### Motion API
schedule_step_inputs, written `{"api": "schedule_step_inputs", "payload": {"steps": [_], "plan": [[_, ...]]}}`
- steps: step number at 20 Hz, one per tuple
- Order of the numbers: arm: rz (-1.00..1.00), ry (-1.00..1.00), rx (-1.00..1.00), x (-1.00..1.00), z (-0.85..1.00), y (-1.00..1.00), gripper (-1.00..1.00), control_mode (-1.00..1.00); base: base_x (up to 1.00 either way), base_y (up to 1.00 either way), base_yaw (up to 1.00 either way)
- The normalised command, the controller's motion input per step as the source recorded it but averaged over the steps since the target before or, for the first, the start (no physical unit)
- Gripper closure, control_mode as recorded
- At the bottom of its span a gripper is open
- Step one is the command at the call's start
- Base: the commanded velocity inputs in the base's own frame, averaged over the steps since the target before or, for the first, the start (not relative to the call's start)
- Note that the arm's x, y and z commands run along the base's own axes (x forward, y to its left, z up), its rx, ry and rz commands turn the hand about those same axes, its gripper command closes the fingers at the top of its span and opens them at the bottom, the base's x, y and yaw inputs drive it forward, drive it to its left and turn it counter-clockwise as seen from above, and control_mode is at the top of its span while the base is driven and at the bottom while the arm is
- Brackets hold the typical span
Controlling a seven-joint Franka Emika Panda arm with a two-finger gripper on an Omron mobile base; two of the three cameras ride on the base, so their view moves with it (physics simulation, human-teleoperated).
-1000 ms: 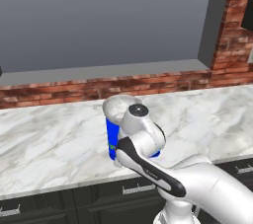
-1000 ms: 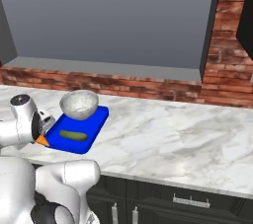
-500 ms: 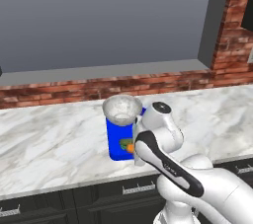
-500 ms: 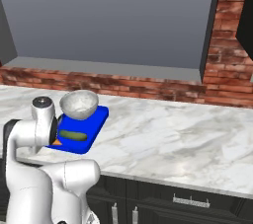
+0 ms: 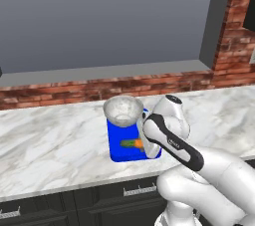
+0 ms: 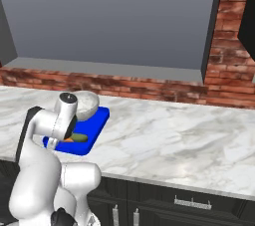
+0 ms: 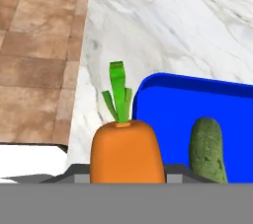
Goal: Place the two vegetables and bowl onto the tray for setting up a vegetable dip station.
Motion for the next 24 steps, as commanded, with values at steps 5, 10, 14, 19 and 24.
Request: {"api": "schedule_step_inputs", "payload": {"steps": [5,10,14,19,24], "plan": [[0.02,0.12,0.01,0.35,-0.06,-0.04,1.0,-1.0,0.0,0.0,0.0],[0.0,0.09,0.0,0.32,-0.03,0.0,1.0,-1.0,0.0,0.0,0.0],[0.0,0.07,0.0,0.23,-0.12,0.04,1.0,-1.0,0.0,0.0,0.0],[0.0,0.04,0.0,0.06,-0.15,0.07,1.0,-1.0,0.0,0.0,0.0],[0.0,0.0,0.0,0.0,-0.18,0.11,1.0,-1.0,0.0,0.0,0.0]]}}
